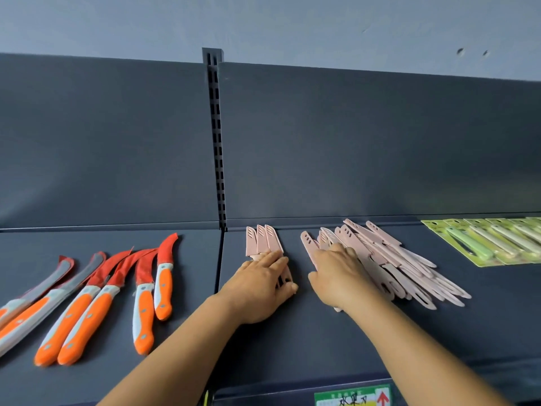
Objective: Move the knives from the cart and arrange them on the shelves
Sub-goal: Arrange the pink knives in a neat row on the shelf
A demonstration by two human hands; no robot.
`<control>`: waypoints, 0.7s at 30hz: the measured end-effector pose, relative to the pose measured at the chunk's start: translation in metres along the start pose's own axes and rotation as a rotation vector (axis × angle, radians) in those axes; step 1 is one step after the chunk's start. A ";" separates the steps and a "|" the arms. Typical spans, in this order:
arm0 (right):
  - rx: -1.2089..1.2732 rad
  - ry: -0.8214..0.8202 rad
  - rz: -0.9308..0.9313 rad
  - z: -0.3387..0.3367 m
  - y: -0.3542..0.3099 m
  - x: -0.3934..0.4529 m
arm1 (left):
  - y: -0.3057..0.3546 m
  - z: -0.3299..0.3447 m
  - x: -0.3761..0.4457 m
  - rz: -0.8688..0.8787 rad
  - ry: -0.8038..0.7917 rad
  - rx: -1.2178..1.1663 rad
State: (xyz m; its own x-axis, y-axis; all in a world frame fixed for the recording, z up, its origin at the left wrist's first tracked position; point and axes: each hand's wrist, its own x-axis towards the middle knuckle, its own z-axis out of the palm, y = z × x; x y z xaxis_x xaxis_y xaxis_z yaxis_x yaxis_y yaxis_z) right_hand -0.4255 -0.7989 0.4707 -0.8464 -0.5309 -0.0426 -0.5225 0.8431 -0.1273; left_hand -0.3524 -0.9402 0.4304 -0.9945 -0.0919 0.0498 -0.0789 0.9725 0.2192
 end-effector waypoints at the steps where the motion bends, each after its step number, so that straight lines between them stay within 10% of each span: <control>1: -0.019 -0.002 0.016 0.001 0.005 -0.004 | 0.000 0.000 0.000 -0.001 0.010 -0.002; 21: 0.457 0.212 0.097 0.006 -0.004 0.013 | 0.000 0.001 -0.004 -0.018 0.046 -0.061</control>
State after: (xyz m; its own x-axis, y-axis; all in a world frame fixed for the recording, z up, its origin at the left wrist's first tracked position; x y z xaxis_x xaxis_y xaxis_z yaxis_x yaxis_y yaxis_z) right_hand -0.4333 -0.8099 0.4649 -0.9159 -0.3829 0.1203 -0.3818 0.7392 -0.5548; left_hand -0.3485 -0.9394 0.4298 -0.9887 -0.1200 0.0899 -0.0906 0.9560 0.2791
